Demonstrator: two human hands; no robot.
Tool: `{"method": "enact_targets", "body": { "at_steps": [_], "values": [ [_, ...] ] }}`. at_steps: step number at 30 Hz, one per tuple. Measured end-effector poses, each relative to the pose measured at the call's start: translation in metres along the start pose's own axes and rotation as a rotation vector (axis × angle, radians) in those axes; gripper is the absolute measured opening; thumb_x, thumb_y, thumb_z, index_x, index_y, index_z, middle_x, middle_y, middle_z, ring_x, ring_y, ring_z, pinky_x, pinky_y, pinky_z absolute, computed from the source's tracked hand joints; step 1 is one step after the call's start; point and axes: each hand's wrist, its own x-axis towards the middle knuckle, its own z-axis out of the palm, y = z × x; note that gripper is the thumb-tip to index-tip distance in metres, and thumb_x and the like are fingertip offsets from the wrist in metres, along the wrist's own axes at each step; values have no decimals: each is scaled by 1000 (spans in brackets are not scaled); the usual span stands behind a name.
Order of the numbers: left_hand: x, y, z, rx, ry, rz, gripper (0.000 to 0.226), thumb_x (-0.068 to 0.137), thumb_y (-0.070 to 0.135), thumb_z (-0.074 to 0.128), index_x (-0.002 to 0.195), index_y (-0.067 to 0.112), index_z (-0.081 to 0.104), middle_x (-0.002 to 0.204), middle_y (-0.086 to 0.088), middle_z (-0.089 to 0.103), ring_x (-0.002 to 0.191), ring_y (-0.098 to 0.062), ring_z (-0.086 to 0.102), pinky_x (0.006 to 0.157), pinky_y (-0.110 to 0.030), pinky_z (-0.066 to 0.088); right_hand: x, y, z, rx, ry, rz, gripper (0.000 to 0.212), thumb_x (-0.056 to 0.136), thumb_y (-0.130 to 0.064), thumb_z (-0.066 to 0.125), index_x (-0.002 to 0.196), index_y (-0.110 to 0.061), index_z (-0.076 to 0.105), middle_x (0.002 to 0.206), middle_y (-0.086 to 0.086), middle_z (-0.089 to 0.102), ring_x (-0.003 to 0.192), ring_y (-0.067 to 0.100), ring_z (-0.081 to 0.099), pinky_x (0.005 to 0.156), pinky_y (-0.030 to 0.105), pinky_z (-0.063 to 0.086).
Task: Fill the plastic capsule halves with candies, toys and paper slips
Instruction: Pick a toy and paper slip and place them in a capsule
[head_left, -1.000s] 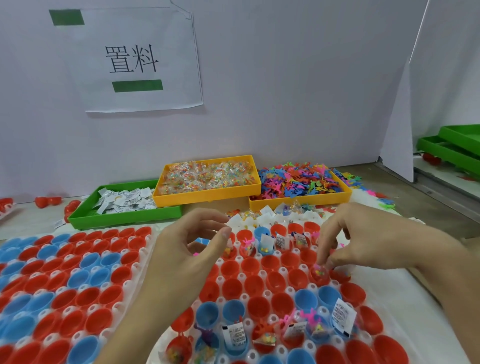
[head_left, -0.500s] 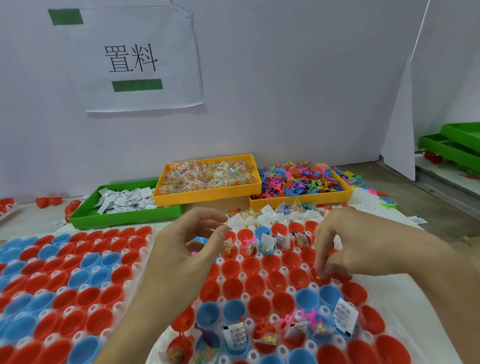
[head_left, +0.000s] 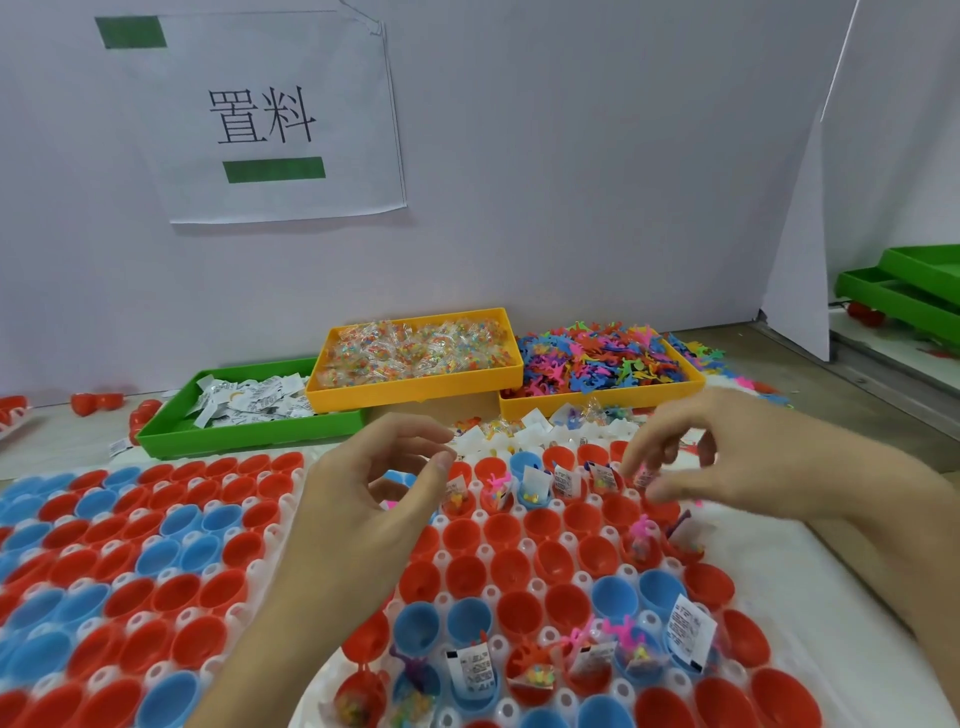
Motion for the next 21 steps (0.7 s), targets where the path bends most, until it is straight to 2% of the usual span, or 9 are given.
{"method": "enact_targets", "body": {
  "at_steps": [3, 6, 9, 11, 13, 15, 17, 18, 21],
  "values": [
    [0, 1, 0, 12, 0, 0, 18, 87, 8, 68, 90, 26, 71, 84, 4, 72, 82, -13, 68, 65, -19, 53, 8, 32, -5, 54, 286, 42, 16, 89, -23, 72, 87, -39, 75, 85, -20, 72, 82, -1, 65, 62, 12, 48],
    [0, 2, 0, 23, 10, -2, 17, 88, 9, 68, 90, 25, 71, 85, 3, 73, 81, -12, 67, 67, -21, 54, 16, 77, 2, -4, 502, 302, 16, 95, -11, 63, 101, -22, 73, 95, -6, 70, 79, 4, 61, 59, 17, 42],
    [0, 2, -1, 31, 19, -6, 16, 88, 9, 68, 90, 25, 71, 85, 3, 73, 80, -10, 67, 67, -23, 55, 18, 107, 10, -53, 482, 489, 16, 94, -10, 64, 105, -14, 75, 90, 0, 68, 82, 20, 60, 72, 28, 45],
    [0, 1, -1, 34, 24, -11, 17, 88, 8, 67, 89, 24, 71, 85, 3, 73, 80, -11, 67, 67, -26, 56, 21, 110, 15, -64, 457, 497, 8, 91, -15, 70, 96, -17, 76, 82, -5, 67, 75, 17, 61, 66, 27, 44],
    [0, -1, -1, 34, 30, -20, 18, 88, 7, 67, 88, 24, 71, 83, 3, 72, 80, -12, 67, 67, -28, 55, 27, 106, 22, -67, 448, 487, 6, 89, -18, 72, 94, -19, 76, 82, -5, 68, 72, 13, 59, 61, 26, 42],
    [1, -2, -1, 44, 29, -26, 18, 89, 7, 67, 88, 25, 71, 83, 3, 72, 81, -13, 67, 67, -28, 55, 34, 104, 31, -102, 447, 482, 15, 92, -20, 69, 106, -16, 75, 101, 2, 72, 83, 17, 60, 74, 27, 44],
    [1, -3, -2, 58, 28, -25, 18, 89, 8, 67, 88, 25, 71, 83, 4, 73, 82, -13, 68, 67, -27, 55, 40, 102, 39, -168, 433, 496, 26, 98, -23, 61, 120, -14, 70, 123, 6, 68, 106, 22, 60, 93, 34, 49],
    [1, -3, -2, 66, 28, -23, 18, 89, 9, 67, 88, 26, 71, 84, 5, 73, 82, -12, 68, 67, -25, 55, 43, 100, 43, -199, 423, 507, 27, 100, -24, 57, 121, -14, 70, 124, 6, 67, 110, 24, 60, 97, 38, 51],
    [1, -3, -2, 80, 29, -20, 17, 90, 10, 66, 89, 27, 71, 85, 6, 73, 83, -11, 68, 68, -23, 55, 49, 95, 51, -296, 457, 566, 26, 100, -34, 56, 99, -14, 74, 102, 7, 72, 89, 22, 63, 77, 32, 54]
  ]
}}
